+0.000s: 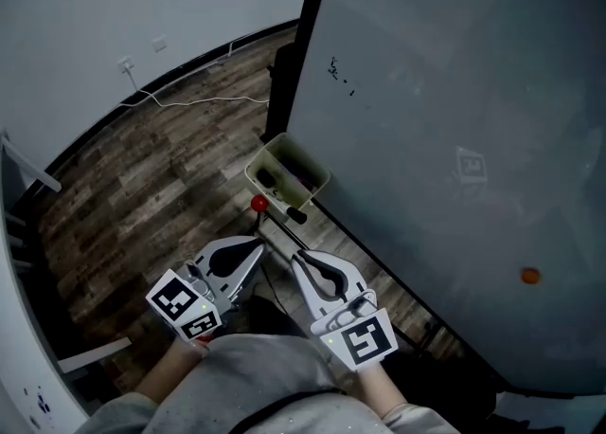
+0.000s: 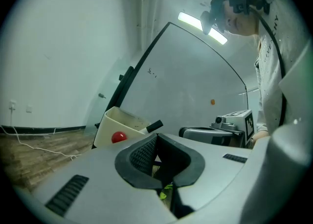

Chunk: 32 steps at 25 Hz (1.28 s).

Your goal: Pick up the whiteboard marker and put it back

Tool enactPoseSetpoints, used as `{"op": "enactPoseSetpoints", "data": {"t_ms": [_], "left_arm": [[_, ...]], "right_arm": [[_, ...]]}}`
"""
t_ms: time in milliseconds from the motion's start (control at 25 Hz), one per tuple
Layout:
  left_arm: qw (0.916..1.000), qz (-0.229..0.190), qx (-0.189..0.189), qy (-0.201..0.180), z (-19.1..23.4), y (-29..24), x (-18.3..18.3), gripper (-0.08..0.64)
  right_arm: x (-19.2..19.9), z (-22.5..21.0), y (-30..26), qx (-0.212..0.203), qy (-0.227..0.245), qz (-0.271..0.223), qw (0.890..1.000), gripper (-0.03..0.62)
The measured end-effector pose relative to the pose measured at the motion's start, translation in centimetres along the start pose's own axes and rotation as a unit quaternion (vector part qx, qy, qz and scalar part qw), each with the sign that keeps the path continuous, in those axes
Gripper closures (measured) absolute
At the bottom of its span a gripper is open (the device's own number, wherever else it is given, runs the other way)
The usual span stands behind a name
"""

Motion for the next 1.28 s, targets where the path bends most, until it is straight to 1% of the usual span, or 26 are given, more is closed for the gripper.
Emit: {"op": "enactPoseSetpoints", "data": {"t_ms": [200,400,640,840,1280], "left_arm": [[1.0,-0.003,0.005,0.0,-2.3,2.1,0.5,0.545],[1.0,-0.008,0.004,0.001,-4.7,4.5,1.0,0.545],[0.9999,-0.011,0.002,-0.005,-6.5,5.8,1.5,0.545],[0.9999,-0.013,0.002,-0.006,-7.9,7.0,1.9,0.545],[0.9998,-0.014,0.009,-0.007,-10.7,8.7,2.6,0.545]], "right_arm": [[-0.1,3.6,1.0,-0.003,-0.002,0.001,1.0,0.572],[-0.5,6.5,2.1,-0.006,0.0,-0.001,1.0,0.572],[0.0,8.4,3.1,-0.004,-0.006,0.001,1.0,0.574],[0.1,9.8,4.1,0.001,-0.023,-0.002,1.0,0.574],[0.1,12.5,6.6,0.0,-0.021,0.003,1.0,0.574]]}}
Point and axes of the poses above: the fingertips, and each gripper's own axes: y backward along the fingers, z to its left, x out of its underside, the point moved 5 cm from there along y, backward along the fingers, and after that the axes turned 10 degrees about x, right-handed, at the moved point
